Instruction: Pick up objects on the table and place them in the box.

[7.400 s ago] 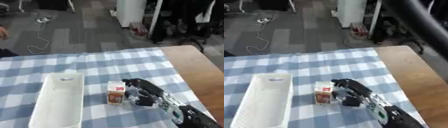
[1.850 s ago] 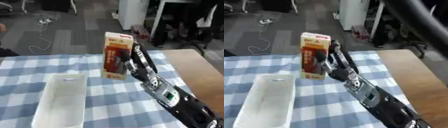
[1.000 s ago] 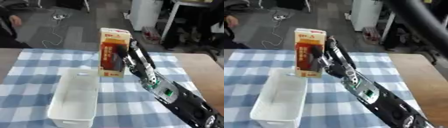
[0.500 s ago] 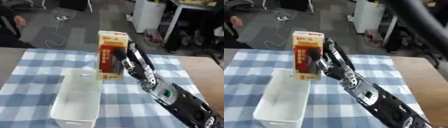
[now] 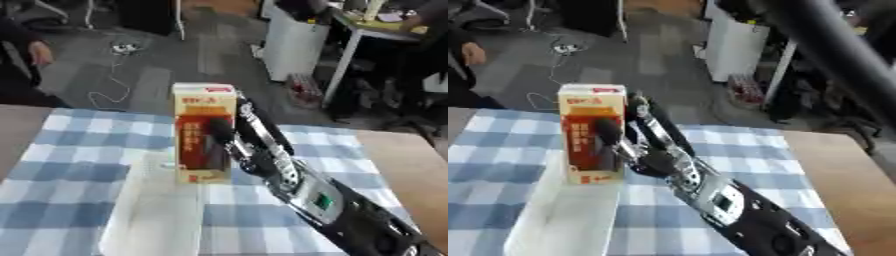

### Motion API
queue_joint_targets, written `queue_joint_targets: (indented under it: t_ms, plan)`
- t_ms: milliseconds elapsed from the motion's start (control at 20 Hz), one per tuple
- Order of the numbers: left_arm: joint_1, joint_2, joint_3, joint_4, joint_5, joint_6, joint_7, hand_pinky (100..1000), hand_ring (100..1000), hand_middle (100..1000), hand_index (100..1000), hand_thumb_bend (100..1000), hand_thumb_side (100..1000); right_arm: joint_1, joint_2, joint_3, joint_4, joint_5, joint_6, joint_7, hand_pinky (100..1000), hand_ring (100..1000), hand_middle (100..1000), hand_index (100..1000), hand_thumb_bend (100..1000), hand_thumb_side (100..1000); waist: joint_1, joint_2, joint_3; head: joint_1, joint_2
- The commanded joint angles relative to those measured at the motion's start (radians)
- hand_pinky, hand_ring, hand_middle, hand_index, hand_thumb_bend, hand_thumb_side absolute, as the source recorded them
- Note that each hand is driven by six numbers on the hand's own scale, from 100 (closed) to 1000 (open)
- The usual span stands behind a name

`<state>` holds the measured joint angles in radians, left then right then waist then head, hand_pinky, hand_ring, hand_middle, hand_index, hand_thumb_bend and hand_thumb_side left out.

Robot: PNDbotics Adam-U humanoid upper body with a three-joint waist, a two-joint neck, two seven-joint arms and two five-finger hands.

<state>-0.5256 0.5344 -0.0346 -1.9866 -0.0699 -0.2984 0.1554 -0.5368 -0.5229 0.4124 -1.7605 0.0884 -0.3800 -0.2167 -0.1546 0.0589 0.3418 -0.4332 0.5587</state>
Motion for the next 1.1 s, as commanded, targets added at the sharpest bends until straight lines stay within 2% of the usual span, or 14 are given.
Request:
queue_joint_targets:
  t_ms: [50,350,650,700,750,800,850,900,950,1000,1050,1100]
  plan:
    - [-0.030,0.011,0.003,-0.013,0.010,0.001,-0.013,418,465,638,763,158,914,-0.033,-0.031,-0.002,-0.024,0.018,-0.008,0.018,100,100,100,299,100,815,0.003,-0.005,0.006,-0.017,-0.020]
    - [-0.055,0.012,0.005,-0.013,0.019,0.010,-0.026,419,465,637,763,159,914,-0.052,-0.017,0.010,-0.021,0.022,-0.015,0.034,100,100,100,300,100,816,-0.011,-0.002,0.022,-0.013,-0.013]
    - [-0.062,0.012,0.006,-0.013,0.022,0.016,-0.035,419,465,638,762,159,914,-0.051,-0.004,0.021,-0.015,0.021,-0.035,0.039,100,100,100,321,100,827,-0.014,-0.003,0.026,-0.008,-0.013]
    - [-0.062,0.012,0.006,-0.013,0.022,0.016,-0.036,419,465,638,762,159,914,-0.049,-0.003,0.022,-0.015,0.021,-0.045,0.040,100,100,100,416,100,846,-0.014,-0.003,0.026,-0.007,-0.013]
    - [-0.061,0.013,0.006,-0.013,0.021,0.016,-0.036,419,465,638,762,159,914,-0.047,-0.003,0.024,-0.015,0.023,-0.057,0.045,100,100,100,458,100,874,-0.014,-0.003,0.025,-0.006,-0.012]
    - [-0.061,0.013,0.006,-0.013,0.021,0.016,-0.037,419,465,638,763,158,914,-0.045,-0.004,0.024,-0.012,0.027,-0.067,0.054,100,100,210,610,100,1000,-0.014,-0.003,0.025,-0.005,-0.012]
    - [-0.060,0.013,0.006,-0.013,0.021,0.016,-0.038,419,465,638,762,158,914,-0.043,-0.005,0.026,-0.006,0.039,-0.072,0.072,100,161,303,678,100,1000,-0.013,-0.003,0.024,-0.003,-0.012]
    - [-0.060,0.013,0.006,-0.013,0.020,0.016,-0.039,419,465,638,762,158,914,-0.041,-0.004,0.029,0.000,0.051,-0.078,0.095,100,307,429,759,100,1000,-0.013,-0.003,0.024,-0.002,-0.012]
    - [-0.060,0.013,0.005,-0.013,0.019,0.016,-0.040,419,465,638,762,158,914,-0.039,-0.002,0.032,0.005,0.062,-0.085,0.122,100,259,388,733,100,1000,-0.013,-0.002,0.024,-0.001,-0.012]
    - [-0.060,0.013,0.006,-0.013,0.019,0.016,-0.041,419,464,638,763,158,914,-0.038,0.001,0.032,0.010,0.068,-0.092,0.144,292,454,551,839,116,1000,-0.012,-0.002,0.024,-0.001,-0.012]
    - [-0.059,0.012,0.006,-0.013,0.018,0.016,-0.041,419,464,638,763,158,914,-0.037,0.004,0.035,0.015,0.073,-0.100,0.169,265,440,538,831,112,1000,-0.012,-0.002,0.023,-0.001,-0.013]
    - [-0.059,0.012,0.006,-0.013,0.018,0.016,-0.042,418,464,638,763,158,914,-0.036,0.006,0.036,0.020,0.073,-0.107,0.190,466,538,637,882,138,1000,-0.013,-0.001,0.023,0.000,-0.013]
